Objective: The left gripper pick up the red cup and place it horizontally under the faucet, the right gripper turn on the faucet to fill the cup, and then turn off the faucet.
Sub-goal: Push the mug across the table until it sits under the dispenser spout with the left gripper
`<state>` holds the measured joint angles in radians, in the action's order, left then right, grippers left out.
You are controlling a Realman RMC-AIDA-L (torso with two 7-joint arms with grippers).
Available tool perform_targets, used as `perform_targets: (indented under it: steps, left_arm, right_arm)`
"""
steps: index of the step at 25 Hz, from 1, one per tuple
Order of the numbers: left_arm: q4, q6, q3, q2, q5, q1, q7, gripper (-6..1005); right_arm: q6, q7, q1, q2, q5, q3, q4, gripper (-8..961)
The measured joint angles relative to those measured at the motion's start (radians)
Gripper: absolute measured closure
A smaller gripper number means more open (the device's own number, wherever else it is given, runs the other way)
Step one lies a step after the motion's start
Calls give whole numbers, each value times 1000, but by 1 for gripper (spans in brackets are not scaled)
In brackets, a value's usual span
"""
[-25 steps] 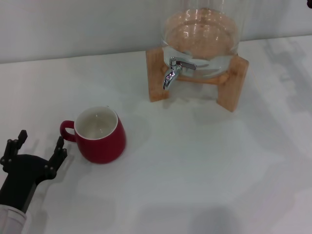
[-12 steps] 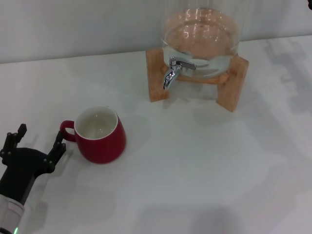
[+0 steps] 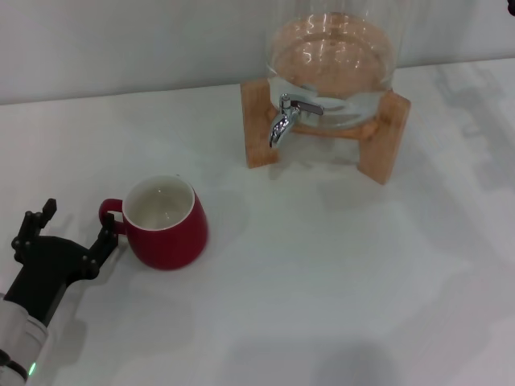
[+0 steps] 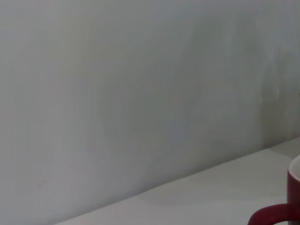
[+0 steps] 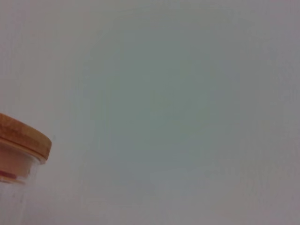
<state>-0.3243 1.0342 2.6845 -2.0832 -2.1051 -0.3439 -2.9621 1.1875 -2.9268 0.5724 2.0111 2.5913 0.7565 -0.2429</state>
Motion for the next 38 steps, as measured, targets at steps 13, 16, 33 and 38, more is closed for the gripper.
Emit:
perform_targets:
  steps: [13, 16, 33, 38]
  left_arm:
    - [19, -43, 0, 2, -1, -48, -5, 182]
    - [19, -46, 0, 1, -2, -52, -4, 199]
    - [14, -48, -7, -5, 3, -61, -2, 563]
    - [12, -49, -9, -6, 7, -61, -1, 894]
  right_arm:
    - [9, 0, 0, 0, -2, -1, 4, 320]
    - [11, 0, 0, 0, -1, -1, 5, 320]
    - [12, 0, -7, 0, -2, 3, 1, 320]
    - [12, 0, -8, 0, -2, 4, 0, 320]
